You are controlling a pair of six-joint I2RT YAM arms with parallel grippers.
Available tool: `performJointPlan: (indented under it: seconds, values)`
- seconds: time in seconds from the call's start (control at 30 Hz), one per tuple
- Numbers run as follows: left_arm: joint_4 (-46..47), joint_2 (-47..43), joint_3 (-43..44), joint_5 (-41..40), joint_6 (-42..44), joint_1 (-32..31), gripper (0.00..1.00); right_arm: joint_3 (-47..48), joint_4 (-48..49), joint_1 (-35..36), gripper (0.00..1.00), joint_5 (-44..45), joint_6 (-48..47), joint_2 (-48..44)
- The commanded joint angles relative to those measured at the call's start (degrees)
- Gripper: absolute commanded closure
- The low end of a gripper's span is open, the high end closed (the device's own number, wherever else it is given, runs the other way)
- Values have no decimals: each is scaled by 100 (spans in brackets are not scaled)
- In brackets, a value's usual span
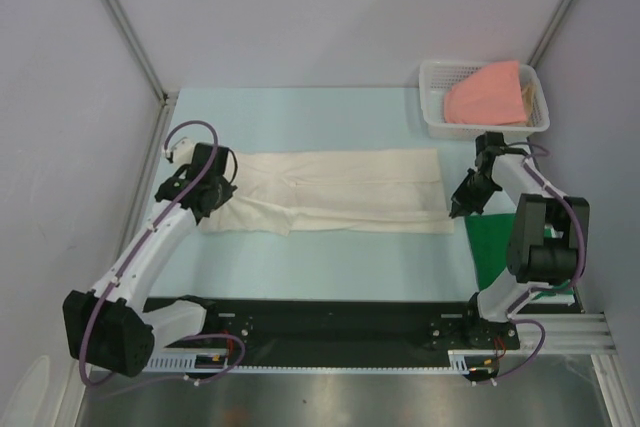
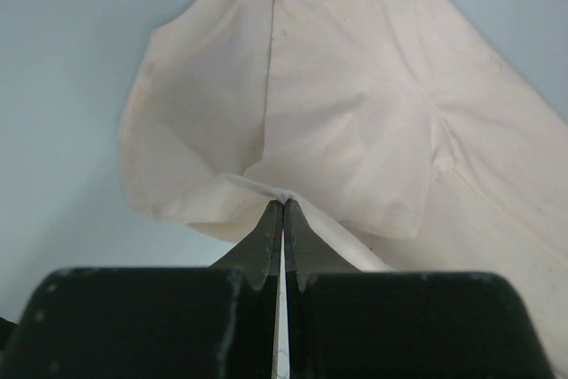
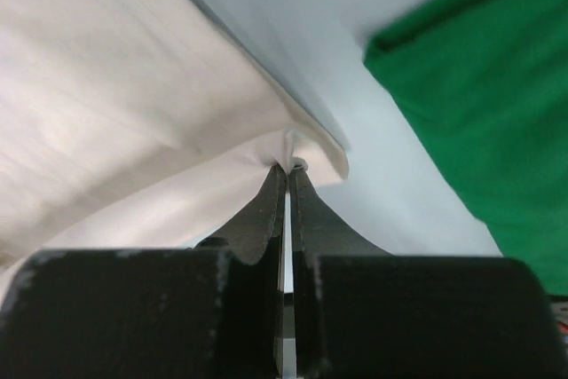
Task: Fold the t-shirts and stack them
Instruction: Fold the tshirt
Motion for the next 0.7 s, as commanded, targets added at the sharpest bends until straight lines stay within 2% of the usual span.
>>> performJointPlan:
  seconds: [0.0,0.17,0.3,0.67]
  values:
    - [393,274,394,21,335,201,100,617,82,-78,100,-117,-283,476]
    - [385,775,684,-49,423,333,99,1161,20,-87,100,-416,-363,988]
    - [446,828,694,-23,449,553,100,1408,-6,-35,100,-504,-389,1190]
    - [622,1373,720,100,537,606,100,1892,-86,27,100,-610,-424,1656]
